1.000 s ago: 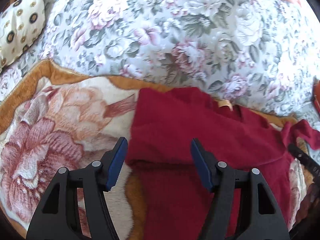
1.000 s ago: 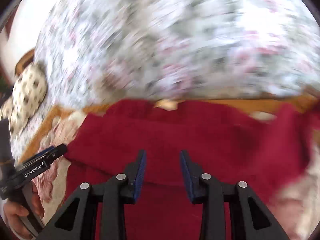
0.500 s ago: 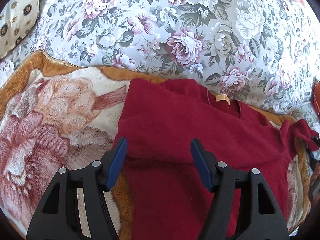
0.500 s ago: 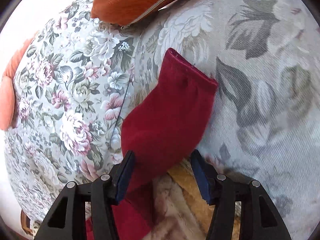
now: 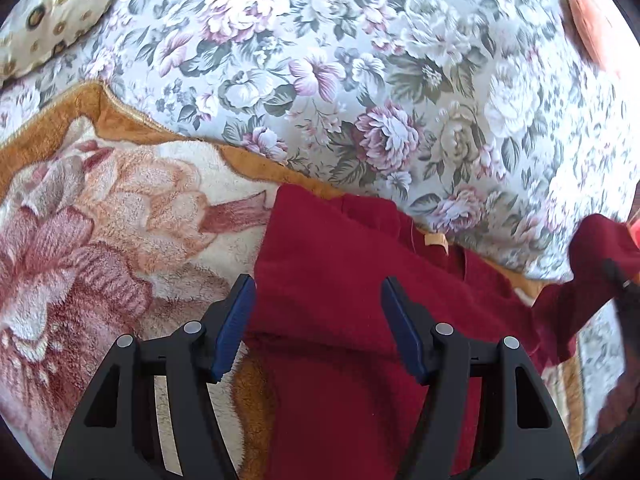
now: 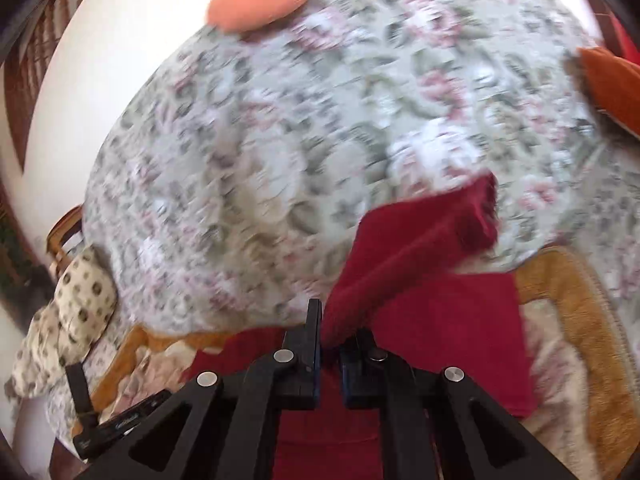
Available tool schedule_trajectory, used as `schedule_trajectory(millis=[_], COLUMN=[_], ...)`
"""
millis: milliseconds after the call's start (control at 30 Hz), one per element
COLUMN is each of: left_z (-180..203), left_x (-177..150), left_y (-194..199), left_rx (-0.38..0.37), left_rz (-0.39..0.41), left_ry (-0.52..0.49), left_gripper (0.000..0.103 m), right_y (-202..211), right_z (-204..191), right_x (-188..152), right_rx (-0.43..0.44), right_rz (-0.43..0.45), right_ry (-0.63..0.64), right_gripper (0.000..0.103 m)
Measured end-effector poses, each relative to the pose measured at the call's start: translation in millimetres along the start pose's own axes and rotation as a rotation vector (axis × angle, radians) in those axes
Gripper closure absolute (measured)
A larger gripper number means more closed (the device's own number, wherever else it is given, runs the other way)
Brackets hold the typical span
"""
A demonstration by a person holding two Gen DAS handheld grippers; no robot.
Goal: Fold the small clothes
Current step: 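Grasp the other sleeve with the right gripper and lift it, then lay the sleeve across the sweater body and open the right gripper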
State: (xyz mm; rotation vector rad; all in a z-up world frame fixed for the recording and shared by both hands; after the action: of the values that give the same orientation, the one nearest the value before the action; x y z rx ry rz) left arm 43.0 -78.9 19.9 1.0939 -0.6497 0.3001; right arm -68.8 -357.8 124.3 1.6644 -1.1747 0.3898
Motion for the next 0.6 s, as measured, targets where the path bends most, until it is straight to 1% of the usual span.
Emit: schedule_trajectory(millis=[67, 133, 167, 200, 233, 267, 300, 333, 433, 533, 600], left_z=[-6.0, -10.6, -12.3, -13.5, -14.6, -14.8, -13.9, -12.1, -7.1, -3.8, 1.1], left_x=[1.7, 2.8, 3.1, 2.7, 2.9, 3.1, 3.1, 2.9, 1.2, 1.0, 4.6], left_y=[-1.9, -4.9, -6.9, -8.5, -10.6, -11.8, -13.5, -15.0, -18.3, -24.8, -31.0], left_rx=[-0.013, -0.028, -0.035, -0.039, -0.043, -0.048, -0.058, -0.070, -0.081, -0.062, -0.067], left_rz=[-0.005, -0.015, -0.022, -0.029, -0.037, -0.040, -0.047, -0.054, -0.063, -0.071, -0.072], left_ry=[0.036, 0.064, 0.073, 0.078, 0.083, 0.087, 0.088, 0.090, 0.085, 0.068, 0.056], left_gripper=[0.038, 0.038, 0.038, 0.038, 0.038, 0.037, 0.033, 0.030, 0.029, 0.029, 0.029], right_y=[-40.7, -77.9, -100.3, -118.9, -134.3, -138.4, -135.5, -129.5, -104.7, -83.6, -71.9], right_z=[-41.3, -70.8, -86.1, -93.8, -96.5, -96.1, -93.5, -87.8, -64.5, -41.8, -26.6], right_x=[-29.3, -59.7, -81.1, -101.2, -124.0, -135.2, -138.9, -136.7, -116.2, -104.5, -101.1], right_rx=[0.038, 0.080, 0.115, 0.126, 0.119, 0.122, 0.126, 0.115, 0.061, 0.077, 0.067], right_rz=[-0.066, -0.142, -0.216, -0.306, -0.407, -0.444, -0.440, -0.412, -0.339, -0.327, -0.318], right_ry=[0.039, 0.071, 0.101, 0.123, 0.135, 0.136, 0.138, 0.150, 0.148, 0.082, 0.051], right_gripper=[0.096, 0.095, 0.088, 0.072, 0.069, 0.069, 0.069, 0.069, 0.067, 0.065, 0.065])
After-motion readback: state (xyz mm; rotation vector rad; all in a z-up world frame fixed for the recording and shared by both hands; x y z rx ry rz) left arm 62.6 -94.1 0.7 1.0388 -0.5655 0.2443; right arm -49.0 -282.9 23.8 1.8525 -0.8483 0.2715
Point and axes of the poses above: each gripper's, at about its wrist camera, not at the fingertips, and y roughly against the way its jaws point, z to its right, x to its top, the point moved 9 cm from there along -y, roughly the way its jaws point, and after that the axes turned 5 degrees about -y, right-handed, at the moved point
